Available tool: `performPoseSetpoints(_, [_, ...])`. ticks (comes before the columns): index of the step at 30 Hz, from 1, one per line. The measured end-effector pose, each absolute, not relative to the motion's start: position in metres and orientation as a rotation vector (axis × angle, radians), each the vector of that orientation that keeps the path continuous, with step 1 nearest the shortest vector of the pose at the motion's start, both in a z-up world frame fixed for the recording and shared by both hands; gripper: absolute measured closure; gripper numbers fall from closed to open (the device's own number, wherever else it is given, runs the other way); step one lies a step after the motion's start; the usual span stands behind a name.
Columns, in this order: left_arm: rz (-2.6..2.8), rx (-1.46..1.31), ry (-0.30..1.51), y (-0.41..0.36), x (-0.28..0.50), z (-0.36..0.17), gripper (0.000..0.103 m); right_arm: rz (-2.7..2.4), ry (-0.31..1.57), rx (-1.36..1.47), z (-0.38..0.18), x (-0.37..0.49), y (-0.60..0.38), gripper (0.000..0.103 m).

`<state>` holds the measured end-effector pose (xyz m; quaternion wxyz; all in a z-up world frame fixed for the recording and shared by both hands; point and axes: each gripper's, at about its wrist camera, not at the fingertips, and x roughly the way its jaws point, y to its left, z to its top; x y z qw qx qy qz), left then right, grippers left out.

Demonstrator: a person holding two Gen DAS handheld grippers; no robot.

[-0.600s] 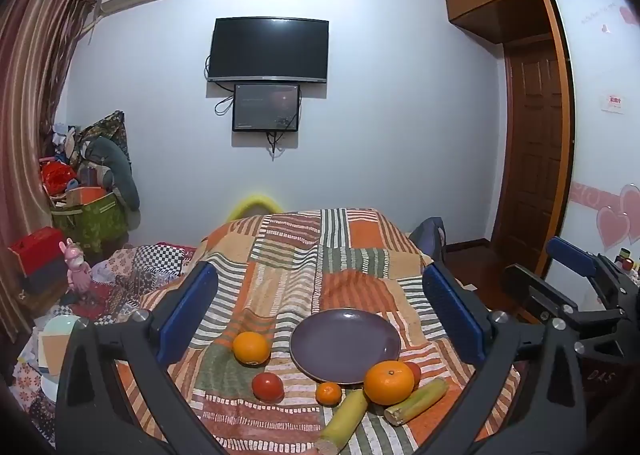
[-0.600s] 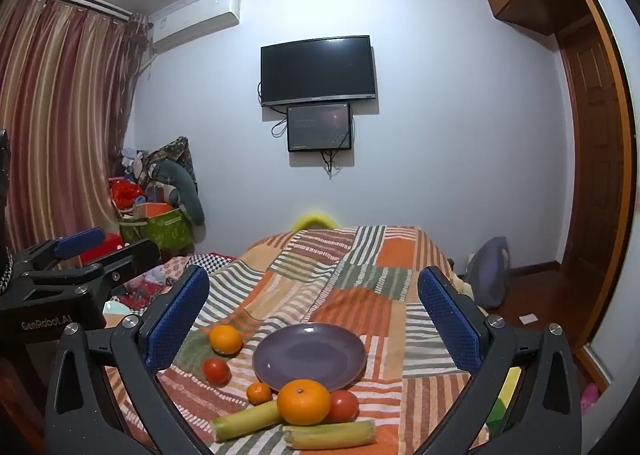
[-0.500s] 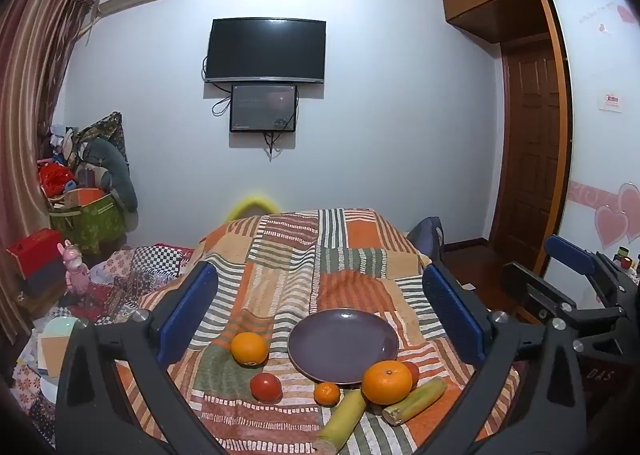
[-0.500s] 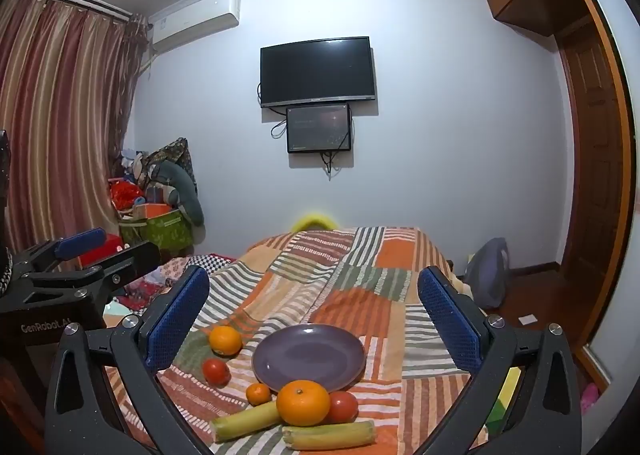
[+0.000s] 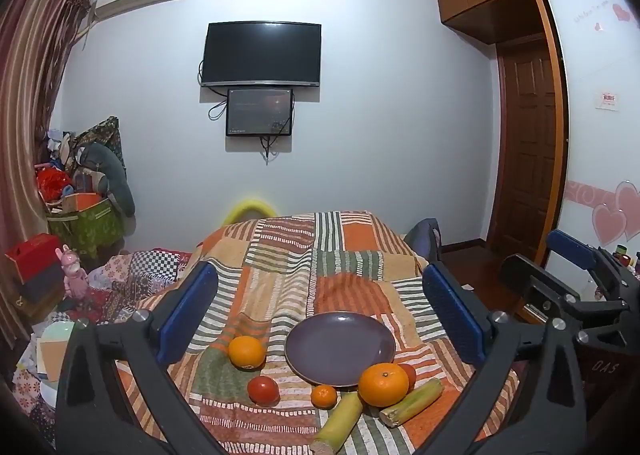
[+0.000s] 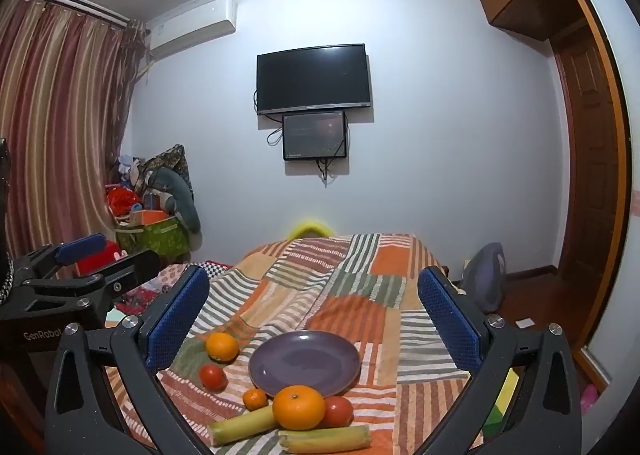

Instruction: Organize fruits

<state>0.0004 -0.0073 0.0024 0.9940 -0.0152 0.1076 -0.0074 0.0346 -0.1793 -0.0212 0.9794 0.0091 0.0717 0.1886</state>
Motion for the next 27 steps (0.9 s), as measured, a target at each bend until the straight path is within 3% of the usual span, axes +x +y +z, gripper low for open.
performPoseSetpoints(27, [-0.012,-0.037,0.227,-0.007,0.0016,0.0031,0.0,0.37,0.154,0.009,-0.0237,0.0312,-0.1781,0.0])
